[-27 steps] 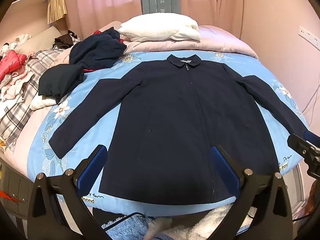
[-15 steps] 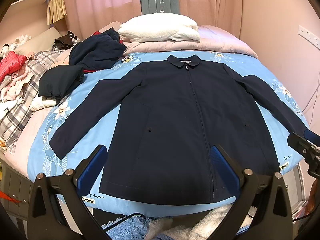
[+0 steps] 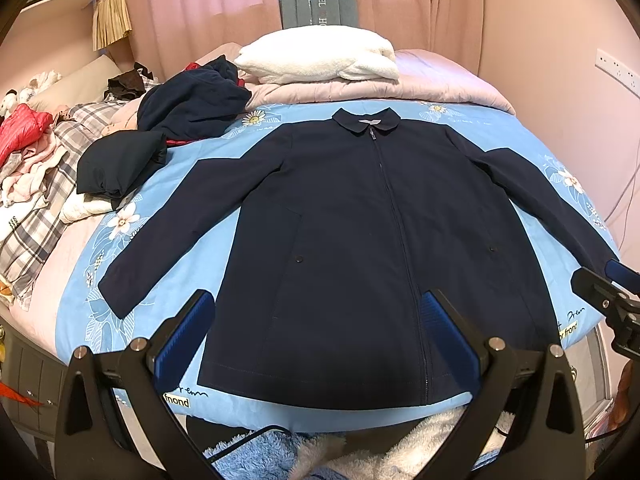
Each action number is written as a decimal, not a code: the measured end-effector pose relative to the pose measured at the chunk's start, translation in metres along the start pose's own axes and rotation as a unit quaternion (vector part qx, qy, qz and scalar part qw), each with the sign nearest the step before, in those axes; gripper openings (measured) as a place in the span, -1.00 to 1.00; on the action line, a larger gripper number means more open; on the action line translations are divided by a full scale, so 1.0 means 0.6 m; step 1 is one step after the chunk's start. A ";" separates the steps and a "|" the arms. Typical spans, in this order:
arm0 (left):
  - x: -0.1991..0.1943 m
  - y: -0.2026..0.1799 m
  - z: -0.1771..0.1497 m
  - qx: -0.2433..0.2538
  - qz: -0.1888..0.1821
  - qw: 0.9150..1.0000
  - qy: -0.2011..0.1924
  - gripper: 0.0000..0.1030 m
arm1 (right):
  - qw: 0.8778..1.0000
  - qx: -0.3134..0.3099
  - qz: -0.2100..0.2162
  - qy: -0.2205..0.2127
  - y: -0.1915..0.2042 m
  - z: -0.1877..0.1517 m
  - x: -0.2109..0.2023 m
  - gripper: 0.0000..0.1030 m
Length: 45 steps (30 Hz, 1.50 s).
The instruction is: Fold large clothes
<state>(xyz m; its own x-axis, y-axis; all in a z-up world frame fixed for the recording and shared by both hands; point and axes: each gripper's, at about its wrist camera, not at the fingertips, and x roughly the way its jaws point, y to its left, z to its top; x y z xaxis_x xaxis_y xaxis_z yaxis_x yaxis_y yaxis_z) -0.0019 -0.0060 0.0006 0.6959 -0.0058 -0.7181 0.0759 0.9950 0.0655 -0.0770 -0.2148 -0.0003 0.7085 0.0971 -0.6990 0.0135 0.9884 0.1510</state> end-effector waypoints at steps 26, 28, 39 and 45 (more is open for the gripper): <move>0.000 0.000 -0.001 0.001 0.000 1.000 0.001 0.99 | 1.000 0.005 0.002 0.007 0.000 -0.002 0.001 0.98; 0.000 0.000 -0.001 0.001 0.001 1.000 0.001 0.99 | 1.000 0.005 0.003 0.007 0.000 -0.002 0.001 0.98; 0.002 0.000 -0.002 0.001 0.002 1.000 0.001 0.99 | 1.000 0.005 0.002 0.007 0.002 -0.002 0.001 0.98; 0.002 0.001 -0.002 0.001 0.002 1.000 0.001 0.99 | 1.000 0.005 0.003 0.007 0.001 -0.002 0.001 0.98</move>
<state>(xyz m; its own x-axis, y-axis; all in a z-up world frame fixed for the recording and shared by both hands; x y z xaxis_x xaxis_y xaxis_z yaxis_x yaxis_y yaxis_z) -0.0020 -0.0054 -0.0009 0.6948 -0.0021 -0.7192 0.0755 0.9947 0.0700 -0.0773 -0.2141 -0.0016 0.6980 0.1039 -0.7085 0.0166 0.9868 0.1610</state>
